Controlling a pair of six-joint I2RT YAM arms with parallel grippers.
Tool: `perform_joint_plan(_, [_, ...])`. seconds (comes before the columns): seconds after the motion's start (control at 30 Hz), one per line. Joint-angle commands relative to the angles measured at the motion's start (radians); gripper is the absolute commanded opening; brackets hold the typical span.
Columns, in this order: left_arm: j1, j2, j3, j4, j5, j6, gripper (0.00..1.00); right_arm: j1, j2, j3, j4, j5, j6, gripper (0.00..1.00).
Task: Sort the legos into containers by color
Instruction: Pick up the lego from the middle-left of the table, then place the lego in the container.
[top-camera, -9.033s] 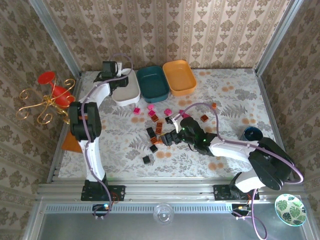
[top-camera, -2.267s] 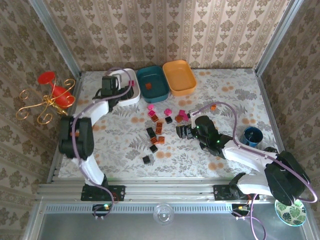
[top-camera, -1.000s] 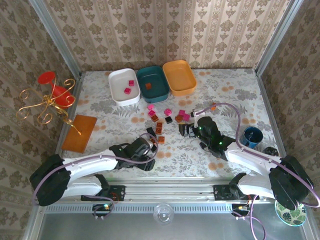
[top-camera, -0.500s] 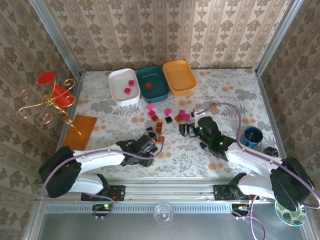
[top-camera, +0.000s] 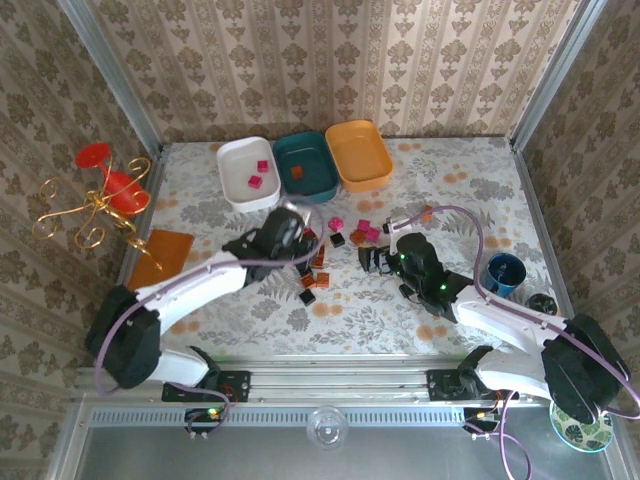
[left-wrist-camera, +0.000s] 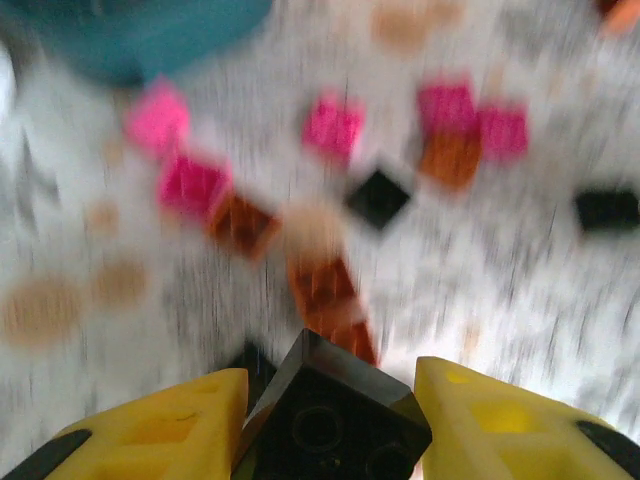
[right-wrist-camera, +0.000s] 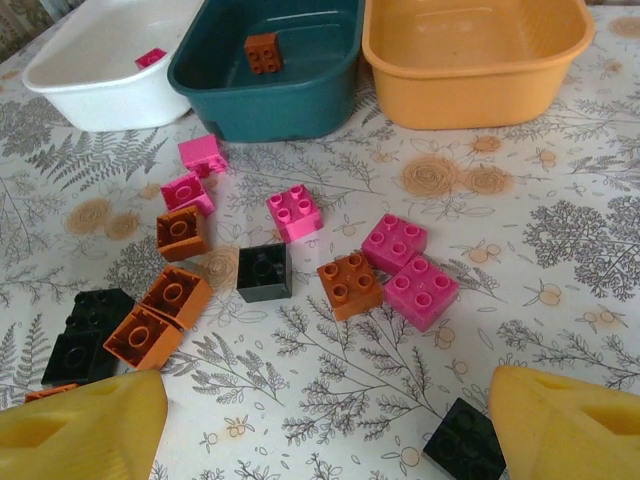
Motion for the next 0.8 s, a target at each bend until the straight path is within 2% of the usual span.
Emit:
perform_joint_plan(0.0, [0.058,0.148,0.157,0.101,0.089,0.104,0.43,-0.005,-0.006,-0.017,0.057,0.013,-0.018,0.86])
perform_joint_plan(0.13, [0.101,0.382,0.445,0.072,0.152,0.134,0.43,-0.004,0.063,-0.008,0.155,-0.014,-0.079,0.87])
perform_joint_plan(0.27, [0.115,0.612,0.752,-0.026,0.186,0.159,0.42,-0.004,0.106,0.007,0.210,-0.011,-0.124,0.88])
perform_joint_plan(0.37, [0.117,0.765,0.990,-0.124,0.187,0.188,0.42,-0.004,0.123,0.011,0.267,0.045,-0.164,0.89])
perform_joint_plan(0.53, [0.137,0.988,1.311,-0.240,0.215,0.183,0.42,-0.020,0.227,0.031,0.472,0.157,-0.298,0.90])
perform_joint_plan(0.67, [0.146,1.119,1.512,-0.294,0.238,0.189,0.42,-0.079,0.368,0.097,0.538,0.151,-0.327,0.90])
perform_joint_plan(0.77, [0.151,1.170,1.554,-0.250,0.245,0.190,0.42,-0.118,0.427,0.124,0.610,0.119,-0.328,0.90])
